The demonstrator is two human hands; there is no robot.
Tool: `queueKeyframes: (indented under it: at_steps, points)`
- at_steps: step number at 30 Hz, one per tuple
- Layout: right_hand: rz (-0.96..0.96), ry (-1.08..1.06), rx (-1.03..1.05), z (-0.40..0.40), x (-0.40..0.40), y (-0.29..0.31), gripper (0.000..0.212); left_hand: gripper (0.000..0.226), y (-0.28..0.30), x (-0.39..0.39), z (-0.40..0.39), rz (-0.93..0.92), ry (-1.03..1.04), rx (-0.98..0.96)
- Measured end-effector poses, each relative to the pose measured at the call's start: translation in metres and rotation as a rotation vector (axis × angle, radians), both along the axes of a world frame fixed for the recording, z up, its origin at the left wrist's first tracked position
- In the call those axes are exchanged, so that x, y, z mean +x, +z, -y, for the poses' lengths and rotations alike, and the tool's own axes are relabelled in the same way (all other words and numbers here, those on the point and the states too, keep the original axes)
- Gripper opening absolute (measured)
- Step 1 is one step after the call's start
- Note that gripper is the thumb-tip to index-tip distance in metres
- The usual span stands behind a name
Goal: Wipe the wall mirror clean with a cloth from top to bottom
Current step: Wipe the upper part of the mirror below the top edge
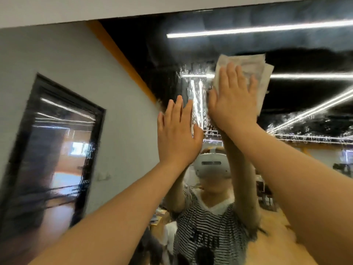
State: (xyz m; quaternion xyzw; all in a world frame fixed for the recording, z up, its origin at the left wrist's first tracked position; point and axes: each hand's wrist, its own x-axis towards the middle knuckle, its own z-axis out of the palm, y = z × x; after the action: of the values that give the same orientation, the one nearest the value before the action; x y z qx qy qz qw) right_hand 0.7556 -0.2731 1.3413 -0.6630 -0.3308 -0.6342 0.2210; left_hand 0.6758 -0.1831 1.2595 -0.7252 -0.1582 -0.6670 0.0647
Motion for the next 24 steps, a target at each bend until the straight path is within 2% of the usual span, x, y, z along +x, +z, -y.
queueKeyframes:
  at_steps: [5, 8, 12, 16, 20, 24]
  points:
    - [-0.066, -0.02, -0.038, 0.006, -0.01, 0.0, 0.062, 0.056, -0.001, -0.038, -0.021, -0.153, -0.153, 0.05]
    - [-0.089, -0.036, -0.061, 0.008, -0.015, 0.001, 0.067, 0.063, -0.005, -0.081, -0.059, -0.191, -0.077, 0.06]
    - [-0.093, -0.036, -0.051, 0.011, -0.021, 0.002, 0.072, 0.059, -0.001, -0.128, -0.129, -0.066, 0.062, 0.092]
    - [-0.115, -0.09, -0.067, 0.013, -0.022, 0.004, 0.082, 0.059, 0.001, -0.151, -0.177, 0.144, 0.027, -0.151]
    - [-0.139, -0.134, -0.114, 0.015, -0.02, 0.008, 0.097, 0.067, -0.017, -0.145, -0.205, 0.094, 0.115, -0.097]
    - [-0.126, -0.143, -0.001, -0.001, -0.018, 0.01, 0.087, 0.07, -0.02, -0.141, -0.212, 0.129, 0.086, -0.073]
